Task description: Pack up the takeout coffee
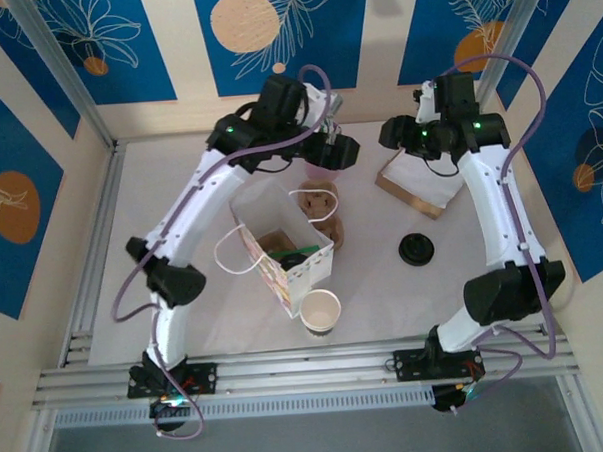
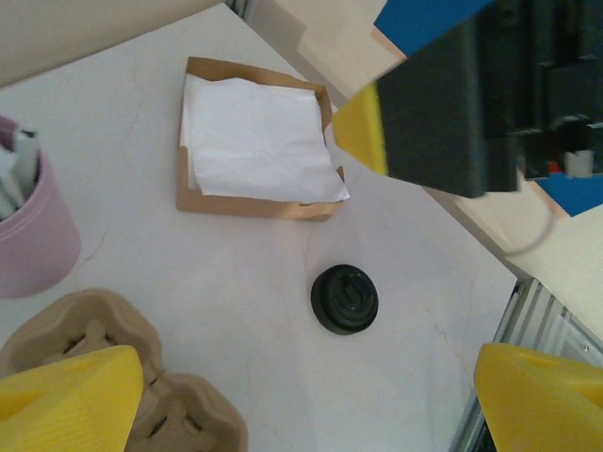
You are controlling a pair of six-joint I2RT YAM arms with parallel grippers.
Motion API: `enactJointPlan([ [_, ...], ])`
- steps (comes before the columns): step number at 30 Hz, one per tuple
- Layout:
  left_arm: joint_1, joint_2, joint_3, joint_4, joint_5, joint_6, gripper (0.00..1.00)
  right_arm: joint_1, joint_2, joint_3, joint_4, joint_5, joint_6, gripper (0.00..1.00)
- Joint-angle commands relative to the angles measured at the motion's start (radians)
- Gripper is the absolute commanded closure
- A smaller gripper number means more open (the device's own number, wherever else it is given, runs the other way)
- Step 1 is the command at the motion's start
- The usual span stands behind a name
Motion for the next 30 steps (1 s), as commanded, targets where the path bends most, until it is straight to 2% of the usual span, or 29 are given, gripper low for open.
enactJointPlan([
  [1, -0.024, 0.077, 0.086, -0.028, 0.009, 0.006, 0.10, -0.034, 0.078, 0.001, -0.040, 0.033, 0.002, 0.41],
  [14, -0.084, 0.257, 0.085, 0.289, 0.054, -0.136, 0.12, -0.131, 0.385, 0.123, -0.066, 0.072, -0.022, 0.51],
  [23, -0.086, 0.296, 0.085, 0.303, 0.034, -0.146, 0.11, -0.156, 0.628, 0.313, -0.144, 0.108, -0.064, 0.56],
  [30, -0.086, 0.300, 0.083, 0.286, 0.029, -0.135, 0.10, -0.155, 0.751, 0.417, -0.195, 0.160, -0.094, 0.57],
])
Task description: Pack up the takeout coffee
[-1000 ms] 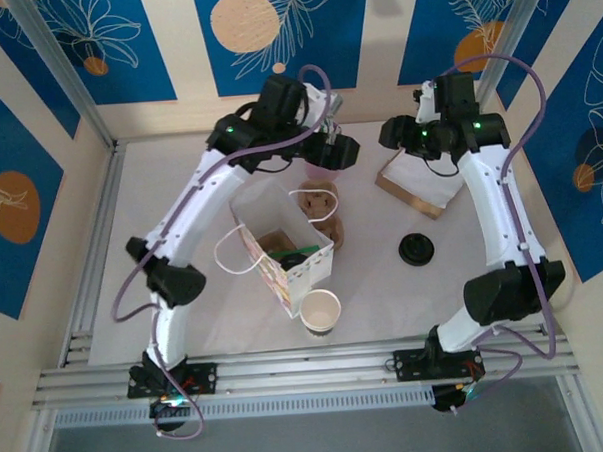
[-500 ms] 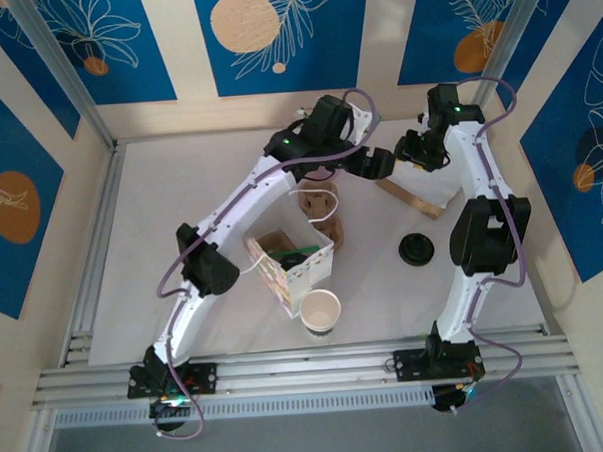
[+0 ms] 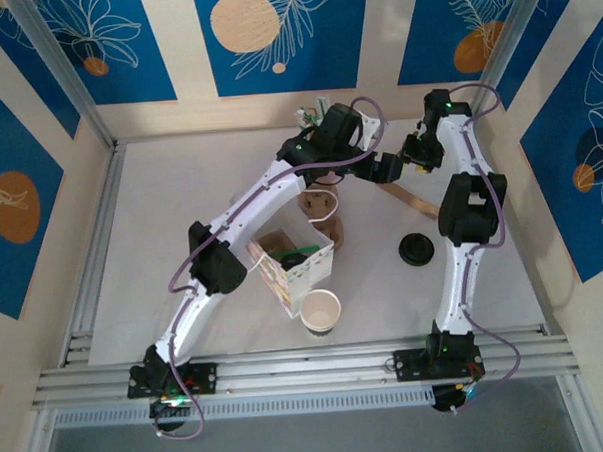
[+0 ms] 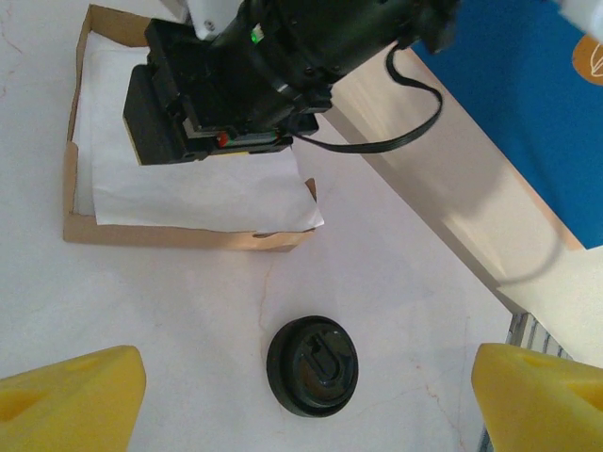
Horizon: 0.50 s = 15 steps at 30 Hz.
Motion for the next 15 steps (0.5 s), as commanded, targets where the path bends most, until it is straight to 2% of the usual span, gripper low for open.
enactJointPlan([
  [1, -0.005, 0.009, 0.031, 0.014, -0.005, 0.000, 0.10, 0.002, 0.043, 0.062, -0.068, 0.041, -0.031, 0.57],
  [15, -0.003, 0.006, 0.031, 0.016, 0.007, -0.001, 0.09, 0.011, 0.190, 0.173, -0.117, 0.154, -0.070, 0.63],
])
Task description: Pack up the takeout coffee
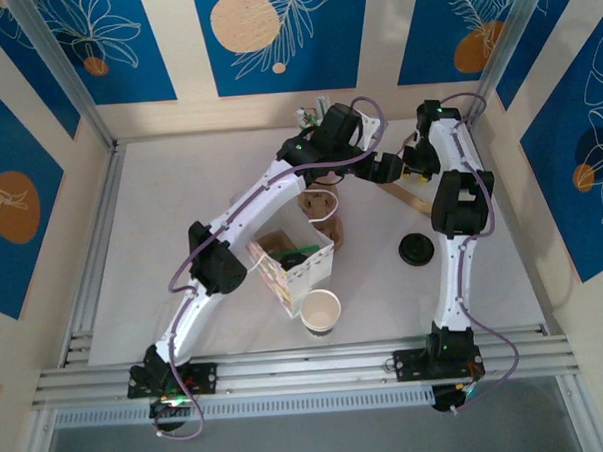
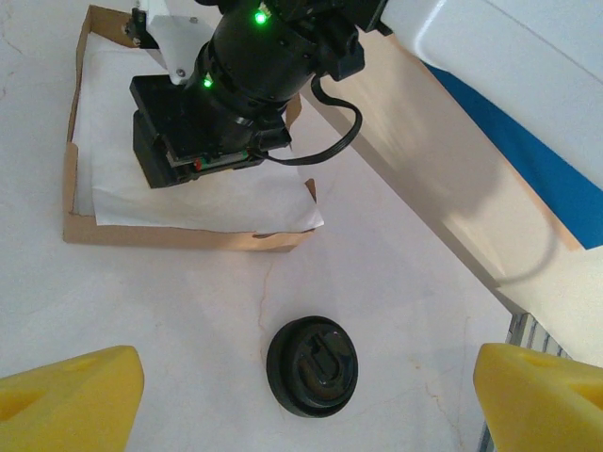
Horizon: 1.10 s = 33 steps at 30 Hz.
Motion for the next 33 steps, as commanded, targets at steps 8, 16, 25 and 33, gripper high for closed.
enactJointPlan([
  [8, -0.002, 0.008, 0.031, 0.019, 0.015, -0.002, 0.09, 0.019, 0.070, 0.074, -0.048, 0.049, -0.032, 0.68],
  [16, -0.002, 0.009, 0.031, 0.016, 0.017, -0.002, 0.09, 0.019, 0.071, 0.057, -0.031, 0.029, -0.032, 0.74],
  [25, -0.001, 0.007, 0.031, 0.021, 0.017, -0.006, 0.09, 0.013, 0.048, 0.054, -0.030, 0.021, -0.032, 0.91],
  [33, -0.002, -0.003, 0.031, 0.014, 0.016, -0.006, 0.09, 0.012, -0.027, 0.042, -0.016, 0.016, -0.021, 0.98],
])
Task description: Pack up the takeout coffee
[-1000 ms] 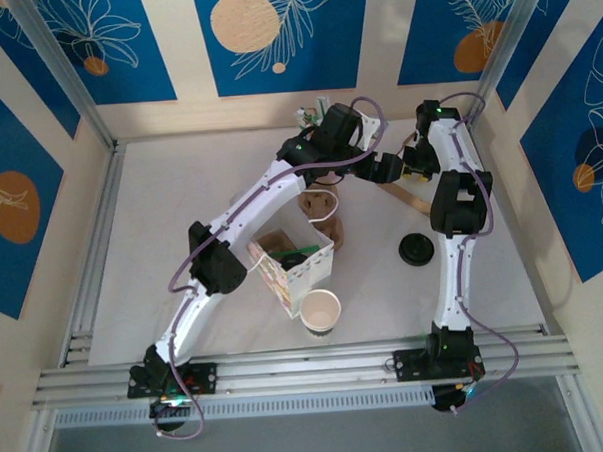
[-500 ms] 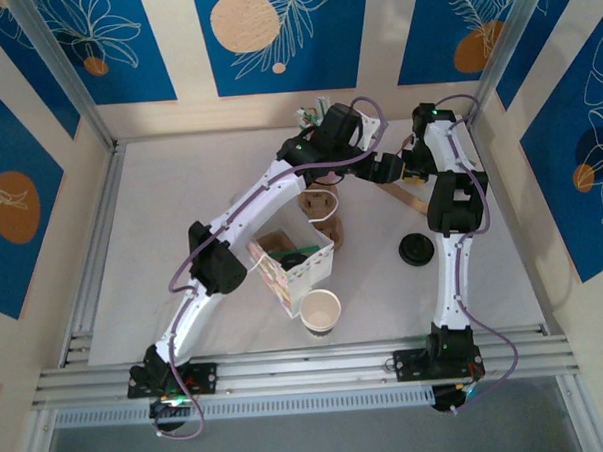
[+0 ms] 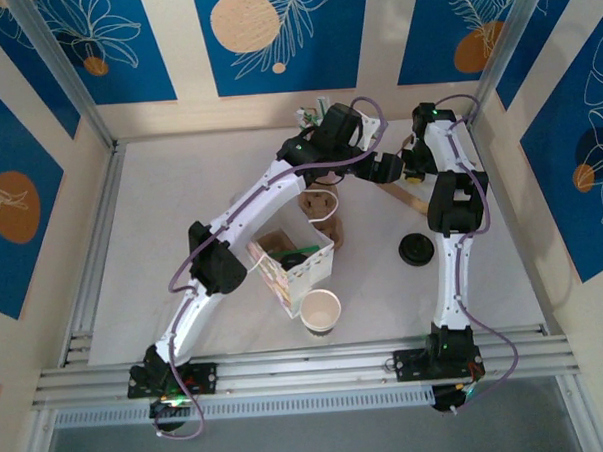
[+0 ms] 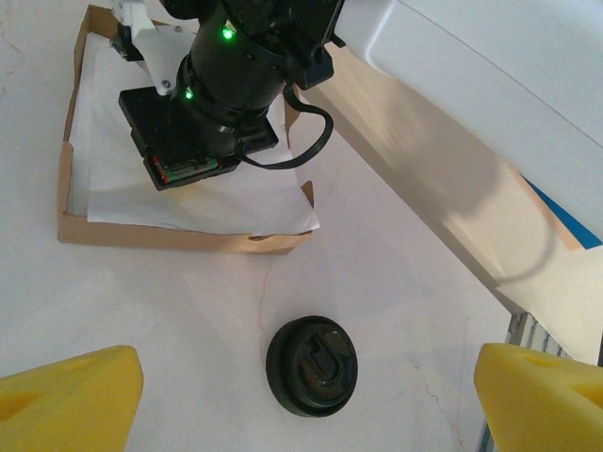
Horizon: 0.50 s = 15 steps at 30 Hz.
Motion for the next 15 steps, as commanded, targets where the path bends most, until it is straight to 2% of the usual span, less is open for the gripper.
enactJointPlan([
  [1, -0.001, -0.006, 0.031, 0.014, 0.016, -0.007, 0.09, -0.001, -0.090, -0.011, 0.003, -0.020, 0.007, 0.98],
  [15, -0.002, -0.020, 0.031, 0.020, 0.019, -0.014, 0.09, -0.014, -0.226, -0.069, 0.055, -0.039, 0.020, 1.00],
])
